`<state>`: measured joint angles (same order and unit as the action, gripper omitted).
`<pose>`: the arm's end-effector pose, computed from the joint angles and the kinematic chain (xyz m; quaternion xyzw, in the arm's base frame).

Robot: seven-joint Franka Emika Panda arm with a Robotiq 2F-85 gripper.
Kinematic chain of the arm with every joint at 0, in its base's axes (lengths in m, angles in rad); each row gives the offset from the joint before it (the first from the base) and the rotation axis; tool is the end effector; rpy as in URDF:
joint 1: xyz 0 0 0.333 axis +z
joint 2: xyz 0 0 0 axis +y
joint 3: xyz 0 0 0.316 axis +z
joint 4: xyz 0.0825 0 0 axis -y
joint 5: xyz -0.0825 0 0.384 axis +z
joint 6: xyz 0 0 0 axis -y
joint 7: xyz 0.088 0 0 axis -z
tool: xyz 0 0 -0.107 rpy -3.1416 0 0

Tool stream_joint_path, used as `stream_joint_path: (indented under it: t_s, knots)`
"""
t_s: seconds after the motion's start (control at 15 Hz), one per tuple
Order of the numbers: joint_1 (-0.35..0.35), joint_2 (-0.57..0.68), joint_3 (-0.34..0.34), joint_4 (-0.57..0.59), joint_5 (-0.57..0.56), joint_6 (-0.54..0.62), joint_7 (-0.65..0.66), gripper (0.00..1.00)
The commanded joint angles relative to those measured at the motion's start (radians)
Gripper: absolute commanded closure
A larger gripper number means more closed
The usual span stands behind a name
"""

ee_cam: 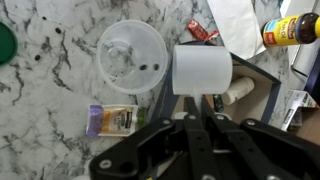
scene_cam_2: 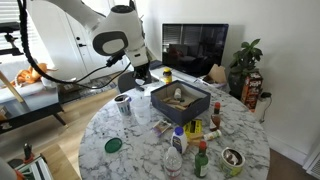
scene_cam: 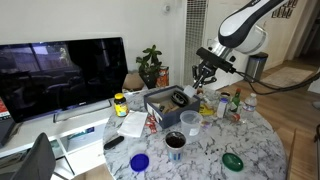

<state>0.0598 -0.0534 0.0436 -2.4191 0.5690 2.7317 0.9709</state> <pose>0.5089 0.0322 0.3640 -0.7588 0.6078 -0.0706 0.2233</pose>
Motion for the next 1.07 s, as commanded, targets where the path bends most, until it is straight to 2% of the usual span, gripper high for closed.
stream_joint_path:
  t_s: [0.0,0.27,0.4,0.6,0.8,0.93,1.0]
  knots:
    - [0.017,-0.043,0.004,-0.059,0.149,0.071,-0.151,0.98]
    - [0.033,-0.053,0.0,-0.067,0.292,0.089,-0.296,0.98]
    - [0.017,-0.06,0.015,-0.076,0.255,0.07,-0.264,0.98]
    - [-0.02,-0.071,0.033,-0.13,-0.006,0.049,-0.04,0.98]
    - [-0.145,-0.071,0.117,-0.197,-0.236,0.025,0.115,0.98]
    - [-0.207,-0.092,0.155,-0.216,-0.392,-0.061,0.234,0.98]
    - [-0.214,-0.103,0.158,-0.204,-0.472,-0.136,0.299,0.98]
